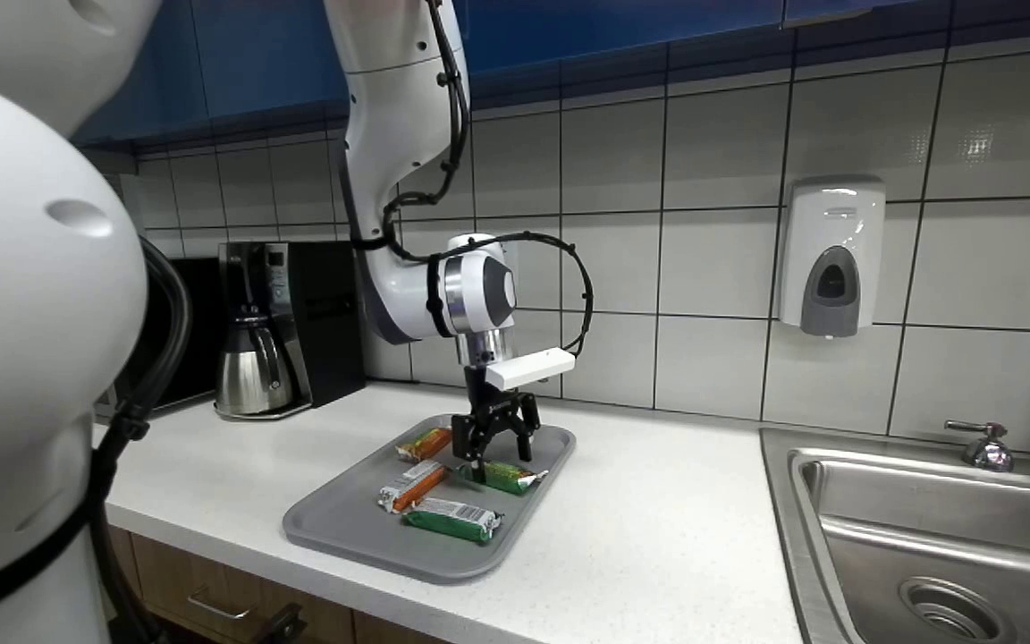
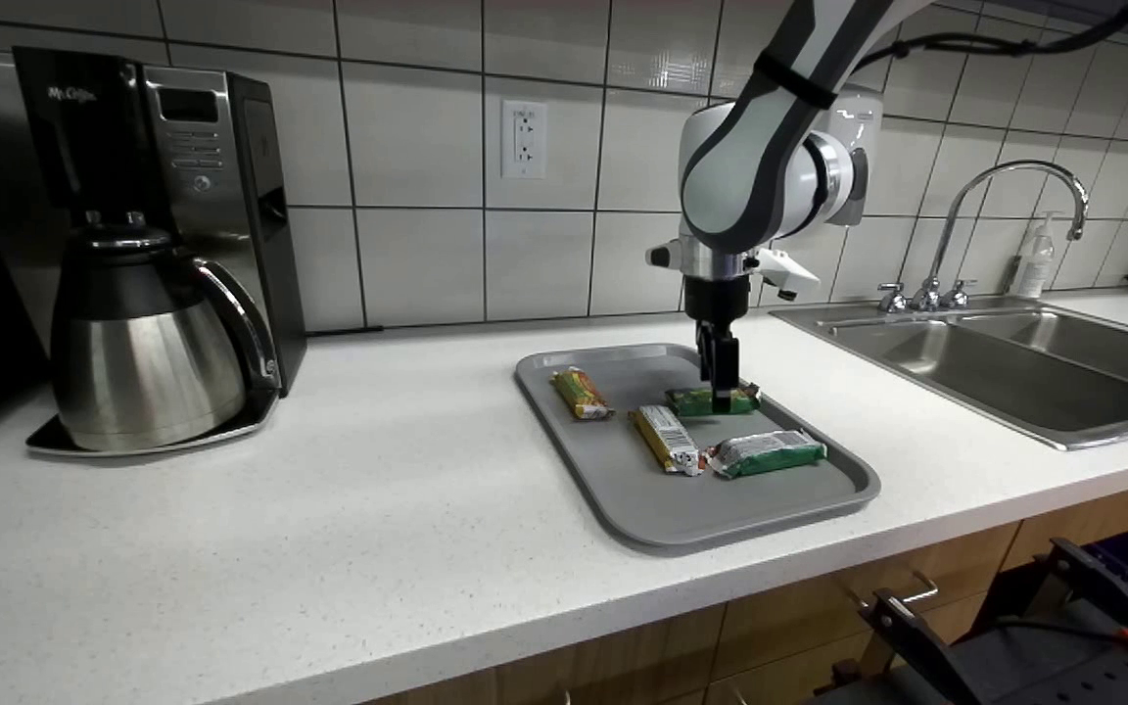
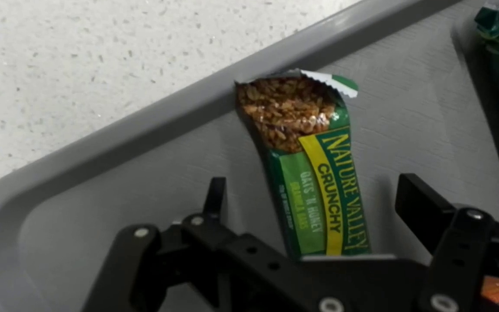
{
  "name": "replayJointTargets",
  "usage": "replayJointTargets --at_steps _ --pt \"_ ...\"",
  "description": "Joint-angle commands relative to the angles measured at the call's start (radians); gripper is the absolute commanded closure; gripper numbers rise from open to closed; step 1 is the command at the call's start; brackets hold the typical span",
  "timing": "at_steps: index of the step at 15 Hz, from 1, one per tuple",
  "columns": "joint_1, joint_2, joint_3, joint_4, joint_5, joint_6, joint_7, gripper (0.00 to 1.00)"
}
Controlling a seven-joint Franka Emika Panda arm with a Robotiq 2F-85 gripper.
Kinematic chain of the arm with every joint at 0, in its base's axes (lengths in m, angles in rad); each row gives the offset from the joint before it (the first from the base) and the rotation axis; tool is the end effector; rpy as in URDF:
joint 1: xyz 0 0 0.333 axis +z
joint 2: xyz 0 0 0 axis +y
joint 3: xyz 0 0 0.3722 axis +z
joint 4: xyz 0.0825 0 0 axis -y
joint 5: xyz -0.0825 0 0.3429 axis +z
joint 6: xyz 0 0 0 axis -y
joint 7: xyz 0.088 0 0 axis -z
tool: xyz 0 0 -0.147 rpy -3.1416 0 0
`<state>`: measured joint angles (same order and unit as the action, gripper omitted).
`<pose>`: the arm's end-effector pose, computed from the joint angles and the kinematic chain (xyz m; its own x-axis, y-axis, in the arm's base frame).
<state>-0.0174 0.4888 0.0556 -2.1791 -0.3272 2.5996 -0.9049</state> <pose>0.5549 0.0208 0.2031 0.3372 0.9300 -0.1461 0.9406 -0.3393 0.0116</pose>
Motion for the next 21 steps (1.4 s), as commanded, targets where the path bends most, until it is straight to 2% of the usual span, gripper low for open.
replayJointTargets --at_steps 1,2,4,10,21 --pt "-0.013 0.015 0.011 0.022 -0.009 0.006 -0.027 0.00" --pt "-0.014 0.017 0.012 0.024 -0.007 0.008 -0.030 0.25" --pt "-0.014 0.021 0.012 0.028 -0.006 0.007 -0.031 0.34" --pt "-0.014 0.018 0.011 0.028 -0.006 0.007 -0.032 0.82" --pt "-0.039 -0.030 0.014 0.044 0.041 -0.010 -0.014 0.83"
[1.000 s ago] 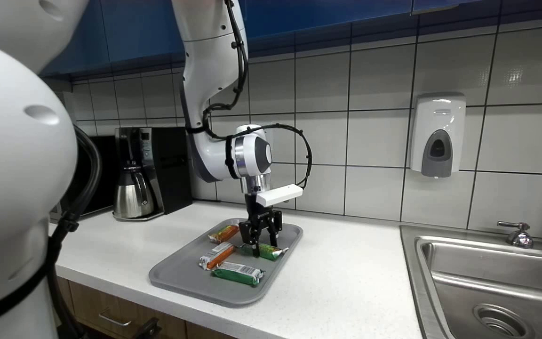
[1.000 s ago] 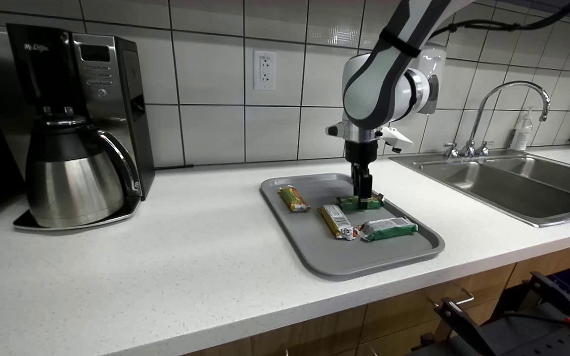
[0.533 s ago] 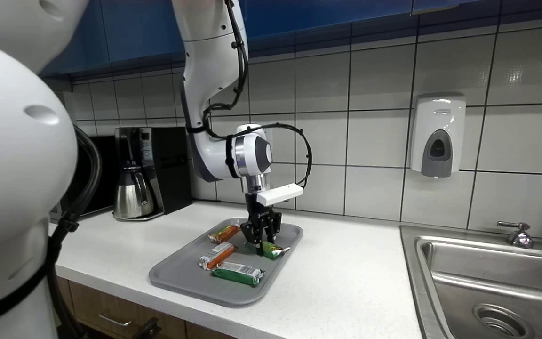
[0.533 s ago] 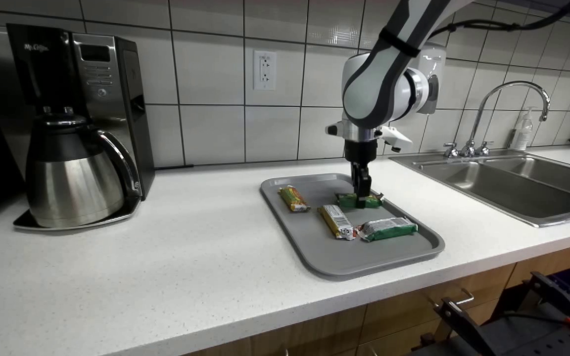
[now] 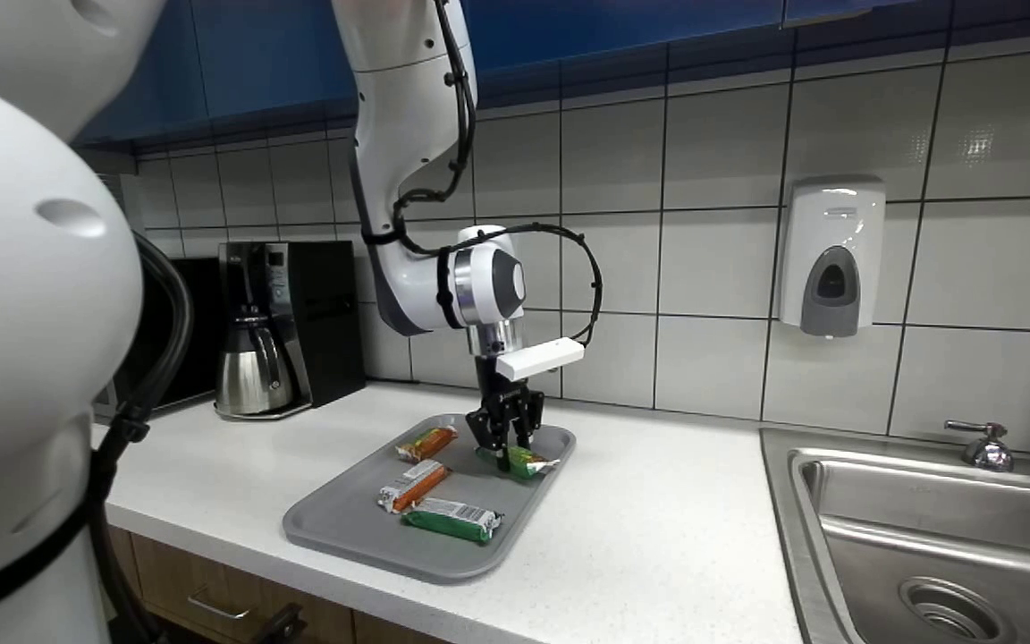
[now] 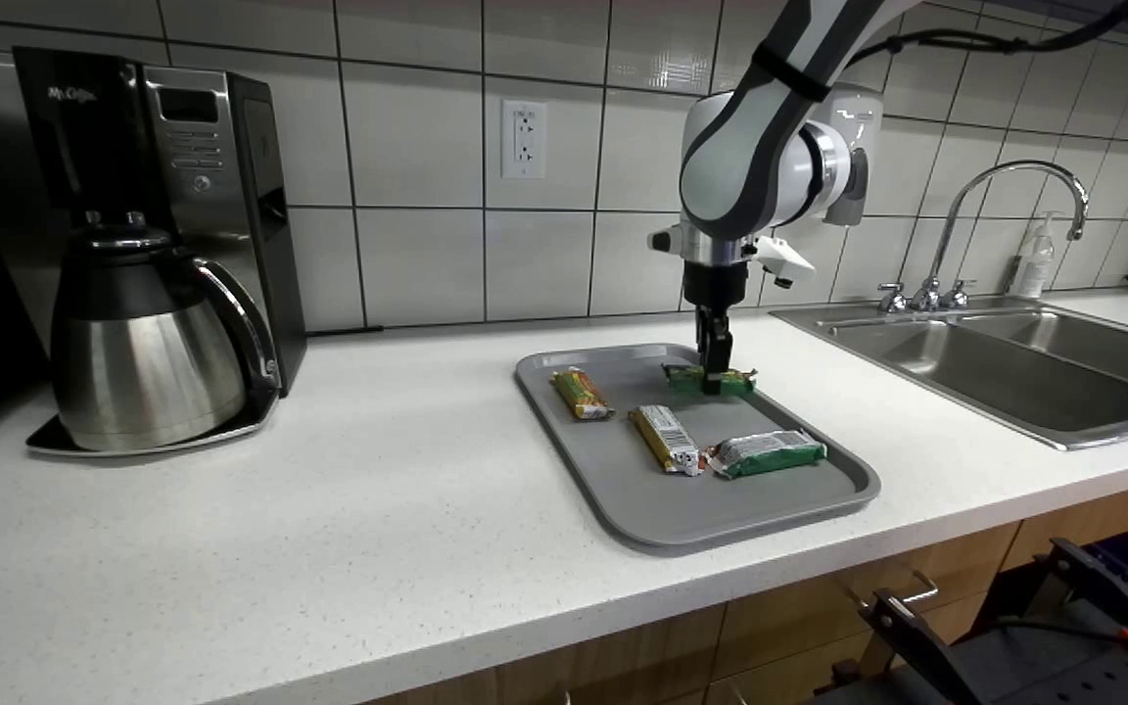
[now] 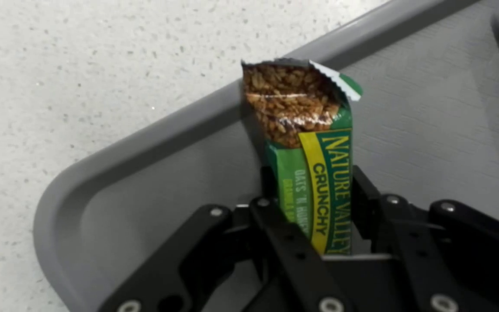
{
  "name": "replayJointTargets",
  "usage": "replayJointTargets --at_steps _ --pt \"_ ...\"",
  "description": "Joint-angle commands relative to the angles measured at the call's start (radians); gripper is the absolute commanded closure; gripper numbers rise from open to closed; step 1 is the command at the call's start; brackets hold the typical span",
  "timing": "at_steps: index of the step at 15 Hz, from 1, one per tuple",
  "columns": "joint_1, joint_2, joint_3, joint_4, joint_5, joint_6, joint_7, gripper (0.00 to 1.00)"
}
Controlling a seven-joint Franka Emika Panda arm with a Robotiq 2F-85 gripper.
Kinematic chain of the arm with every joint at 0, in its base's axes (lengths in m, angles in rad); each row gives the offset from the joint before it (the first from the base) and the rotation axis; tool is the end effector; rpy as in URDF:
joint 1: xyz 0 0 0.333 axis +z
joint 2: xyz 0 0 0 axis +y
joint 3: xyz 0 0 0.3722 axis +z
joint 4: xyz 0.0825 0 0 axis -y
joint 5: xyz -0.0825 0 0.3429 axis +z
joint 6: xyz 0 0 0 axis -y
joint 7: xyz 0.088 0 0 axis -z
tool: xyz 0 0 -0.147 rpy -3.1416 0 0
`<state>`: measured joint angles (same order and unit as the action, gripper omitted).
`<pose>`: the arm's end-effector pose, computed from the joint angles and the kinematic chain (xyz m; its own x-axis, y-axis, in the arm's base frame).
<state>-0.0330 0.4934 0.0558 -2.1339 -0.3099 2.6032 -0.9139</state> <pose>0.5738 0.0124 0.2151 0.3637 0.9236 -0.1214 0.9315 -0.3606 0.0473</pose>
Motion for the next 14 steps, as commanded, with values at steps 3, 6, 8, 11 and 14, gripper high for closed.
replayJointTargets --at_steps 3,6,8,11,14 --pt "-0.030 -0.048 0.008 0.001 0.043 -0.018 0.010 0.83" --pt "-0.037 -0.063 -0.006 0.005 0.063 -0.025 0.035 0.83" --pt "-0.039 -0.074 -0.020 0.007 0.067 -0.034 0.065 0.83" --pt "-0.045 -0.080 -0.046 0.012 0.063 -0.039 0.111 0.83" --pt "-0.052 -0.077 -0.071 0.025 0.058 -0.046 0.154 0.83"
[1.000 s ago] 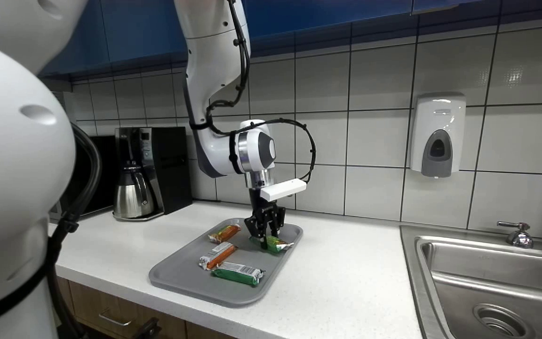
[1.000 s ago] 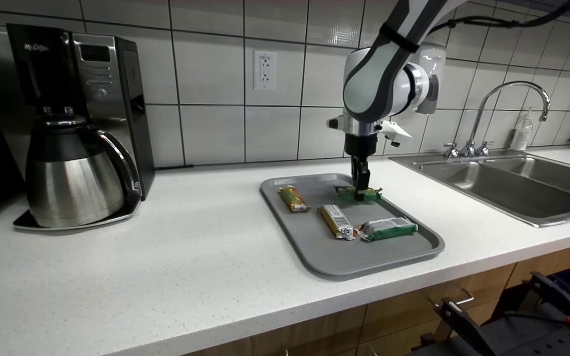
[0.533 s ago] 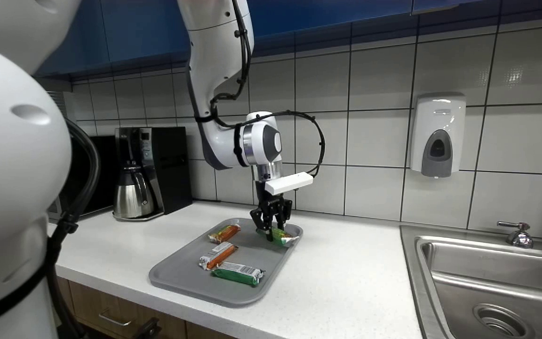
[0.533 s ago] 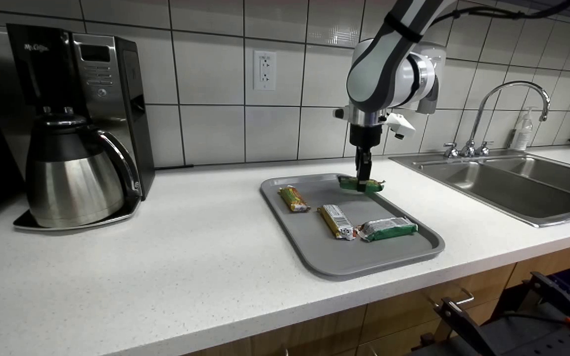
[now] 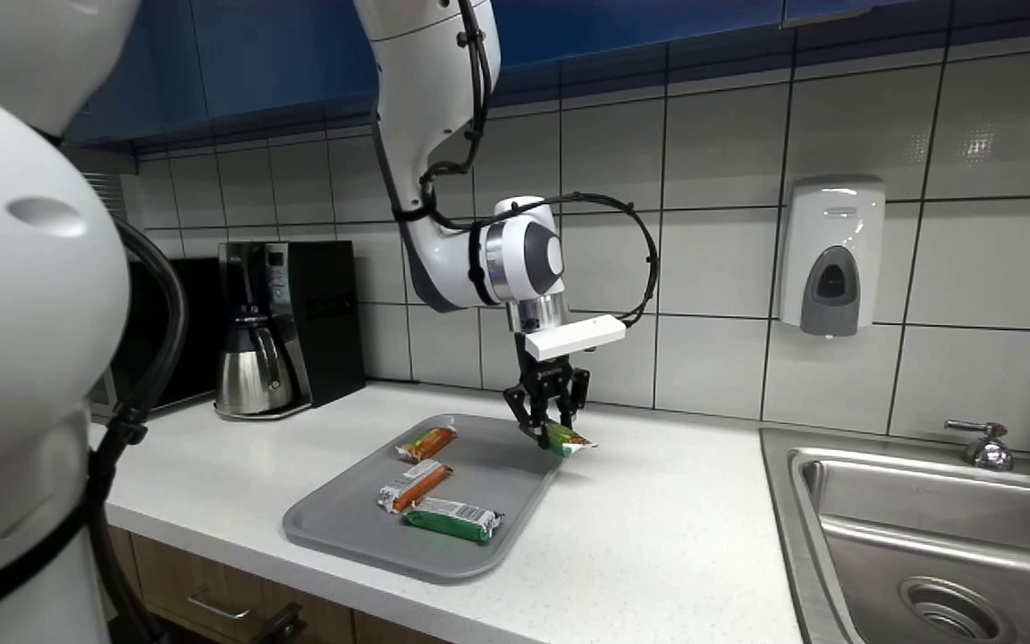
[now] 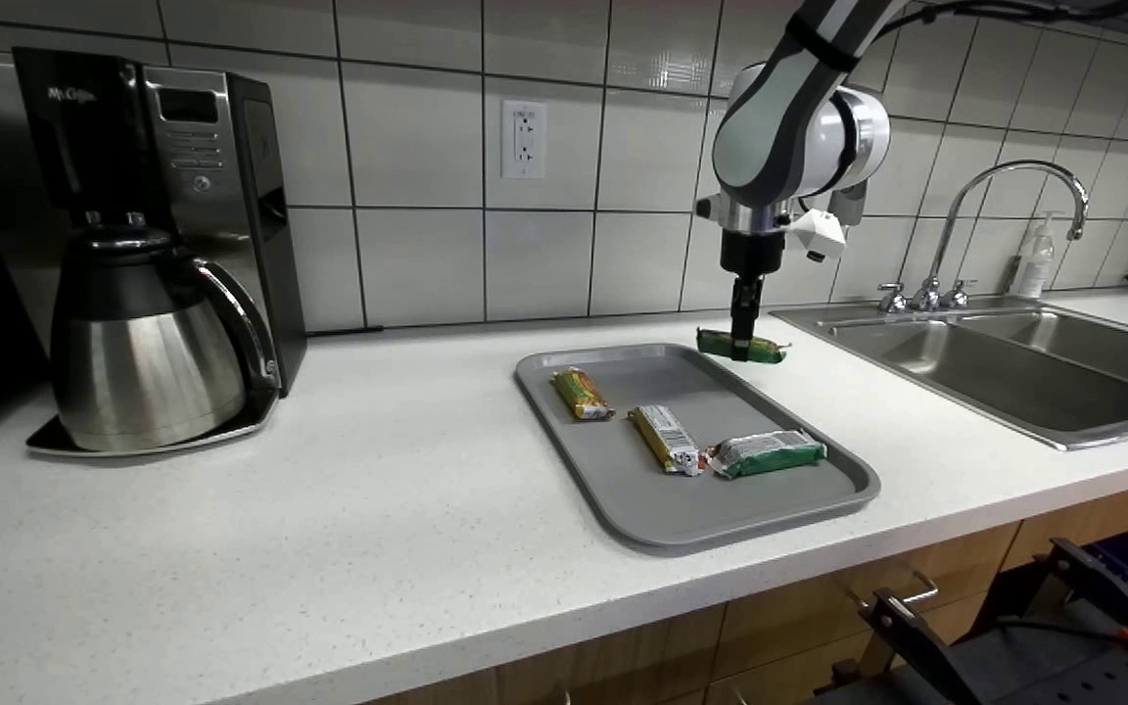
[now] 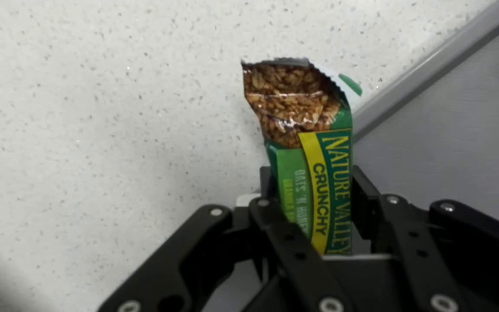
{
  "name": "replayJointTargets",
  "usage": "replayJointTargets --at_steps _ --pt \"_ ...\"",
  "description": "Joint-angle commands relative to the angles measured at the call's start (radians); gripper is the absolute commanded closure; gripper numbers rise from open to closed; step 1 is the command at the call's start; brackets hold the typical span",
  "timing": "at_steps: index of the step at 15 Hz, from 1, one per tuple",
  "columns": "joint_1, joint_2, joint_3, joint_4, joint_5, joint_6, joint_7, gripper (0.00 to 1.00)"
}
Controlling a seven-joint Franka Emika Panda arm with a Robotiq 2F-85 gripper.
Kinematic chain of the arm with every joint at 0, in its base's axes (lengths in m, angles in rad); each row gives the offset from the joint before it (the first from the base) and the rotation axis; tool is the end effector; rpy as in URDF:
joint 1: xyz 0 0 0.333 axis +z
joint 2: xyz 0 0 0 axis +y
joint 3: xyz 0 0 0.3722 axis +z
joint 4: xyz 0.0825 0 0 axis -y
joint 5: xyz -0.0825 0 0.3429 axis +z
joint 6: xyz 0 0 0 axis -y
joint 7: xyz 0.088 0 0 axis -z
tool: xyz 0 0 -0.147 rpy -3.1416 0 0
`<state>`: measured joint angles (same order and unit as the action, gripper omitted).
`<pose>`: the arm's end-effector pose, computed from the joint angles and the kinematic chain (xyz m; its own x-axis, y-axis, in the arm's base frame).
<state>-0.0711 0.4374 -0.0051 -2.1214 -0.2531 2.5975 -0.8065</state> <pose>0.5819 -0.0445 0.2509 0.5874 0.8048 -0.0849 0.8082 -0.5779 0.1136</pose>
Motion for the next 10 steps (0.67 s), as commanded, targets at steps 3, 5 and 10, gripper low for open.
replayJointTargets --at_steps 3,5,10 --pt "-0.028 -0.011 -0.033 0.028 -0.001 -0.044 0.085 0.83" --pt "-0.040 -0.004 -0.046 0.039 -0.001 -0.050 0.104 0.83" --pt "-0.075 0.022 -0.071 0.080 0.003 -0.063 0.139 0.83"
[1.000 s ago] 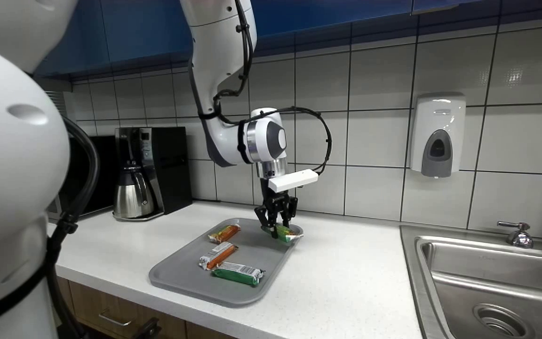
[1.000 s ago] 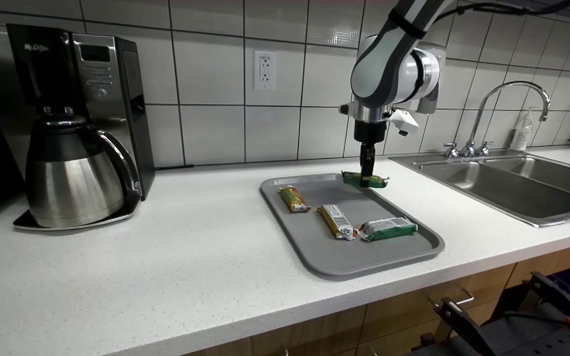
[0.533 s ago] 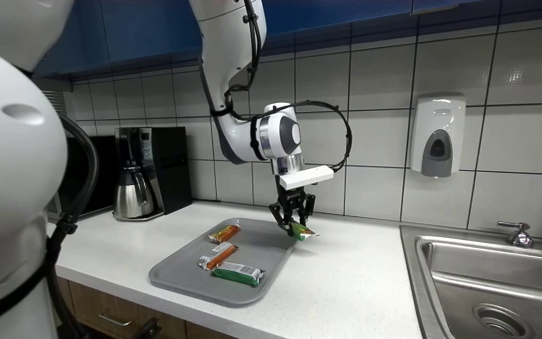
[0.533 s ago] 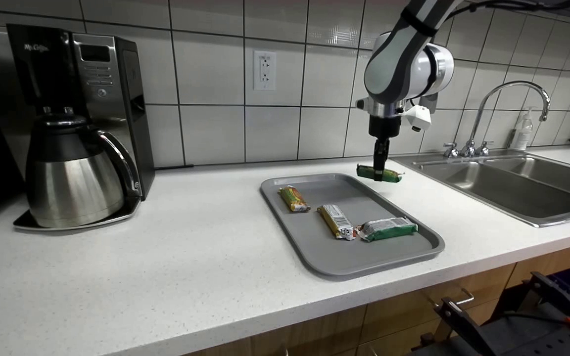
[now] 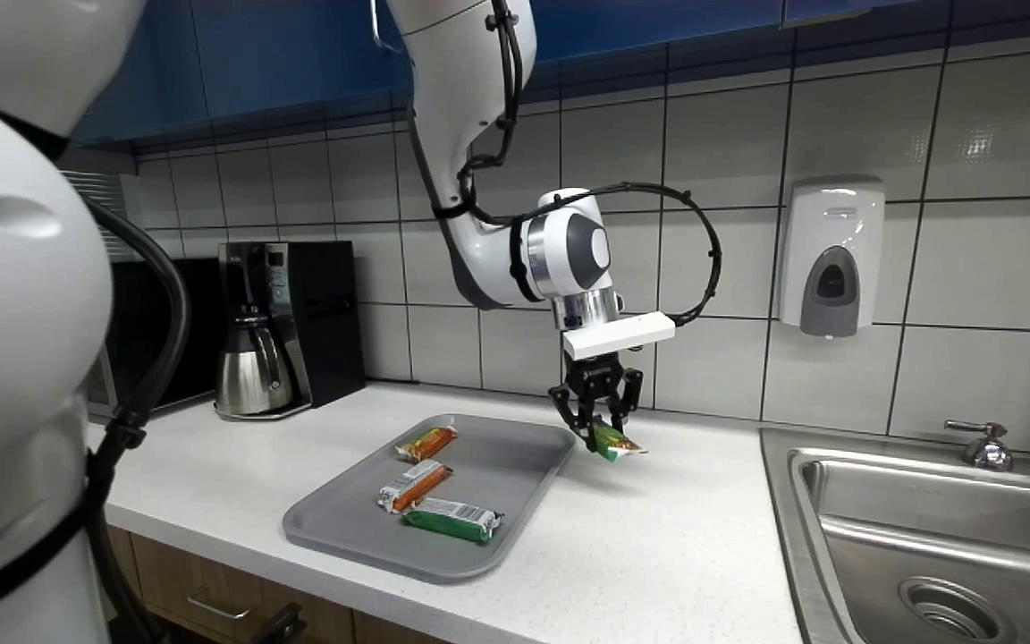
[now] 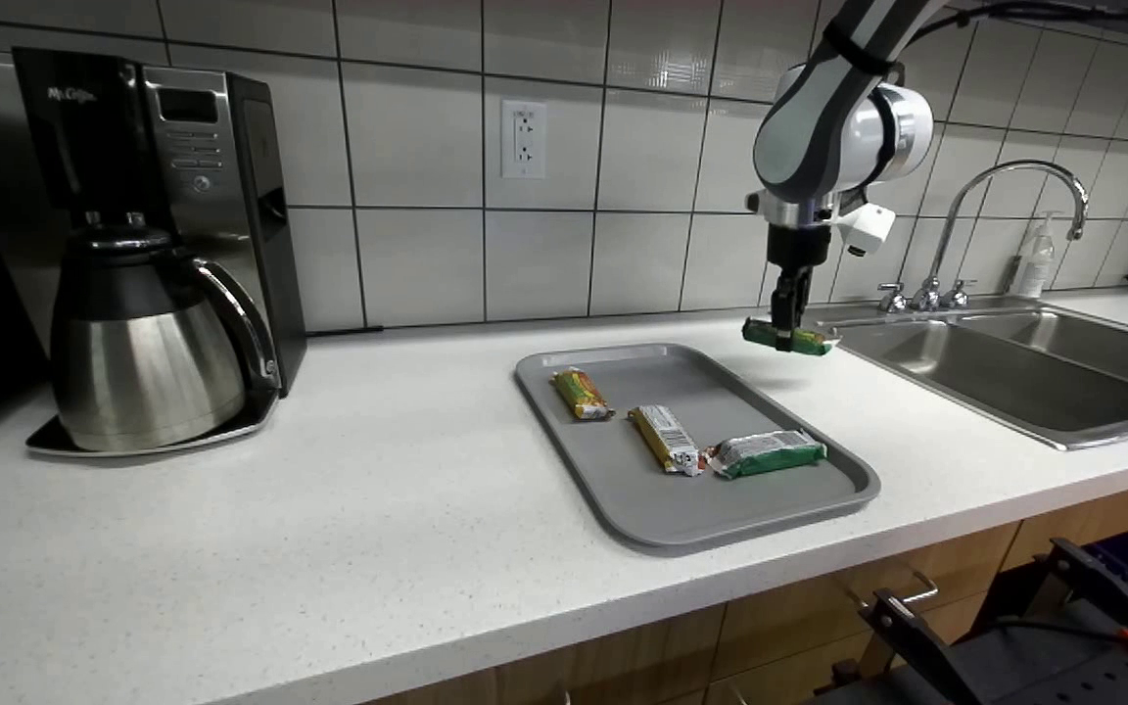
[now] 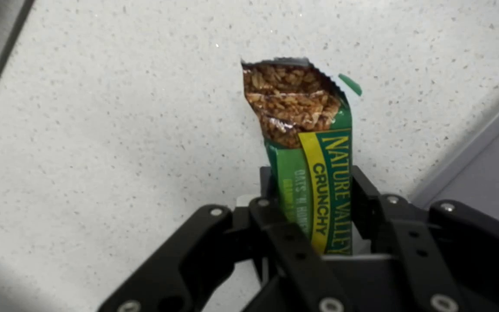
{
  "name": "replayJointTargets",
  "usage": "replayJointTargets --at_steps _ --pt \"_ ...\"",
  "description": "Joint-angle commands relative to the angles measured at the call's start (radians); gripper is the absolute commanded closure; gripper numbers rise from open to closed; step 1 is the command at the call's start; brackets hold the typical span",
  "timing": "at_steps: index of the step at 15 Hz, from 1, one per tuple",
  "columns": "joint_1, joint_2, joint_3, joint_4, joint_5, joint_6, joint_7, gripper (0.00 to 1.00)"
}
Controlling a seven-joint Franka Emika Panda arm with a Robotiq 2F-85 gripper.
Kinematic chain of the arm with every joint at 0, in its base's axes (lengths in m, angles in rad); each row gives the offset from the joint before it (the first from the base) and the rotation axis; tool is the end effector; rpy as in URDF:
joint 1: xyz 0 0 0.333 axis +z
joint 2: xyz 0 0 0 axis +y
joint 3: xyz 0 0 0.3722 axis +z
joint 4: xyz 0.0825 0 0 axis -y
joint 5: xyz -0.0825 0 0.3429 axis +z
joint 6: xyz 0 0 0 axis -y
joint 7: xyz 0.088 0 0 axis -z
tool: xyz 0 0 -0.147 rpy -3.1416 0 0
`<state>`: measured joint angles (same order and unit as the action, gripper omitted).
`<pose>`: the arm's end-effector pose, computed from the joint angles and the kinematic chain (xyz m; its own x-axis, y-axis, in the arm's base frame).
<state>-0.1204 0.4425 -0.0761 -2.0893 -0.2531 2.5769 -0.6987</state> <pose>0.5814 -0.1149 0.2581 0.7521 0.6522 -0.0943 0.6584 -0.7377 0.1494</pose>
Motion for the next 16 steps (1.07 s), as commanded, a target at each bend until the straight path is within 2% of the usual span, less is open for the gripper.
replayJointTargets --at_steps 1,6,16 --pt "-0.034 0.028 -0.004 0.060 0.004 -0.044 0.037 0.83" --pt "-0.066 0.084 -0.019 0.127 0.000 -0.053 0.057 0.83" --pt "-0.076 0.244 -0.035 0.286 -0.013 -0.068 0.123 0.83"
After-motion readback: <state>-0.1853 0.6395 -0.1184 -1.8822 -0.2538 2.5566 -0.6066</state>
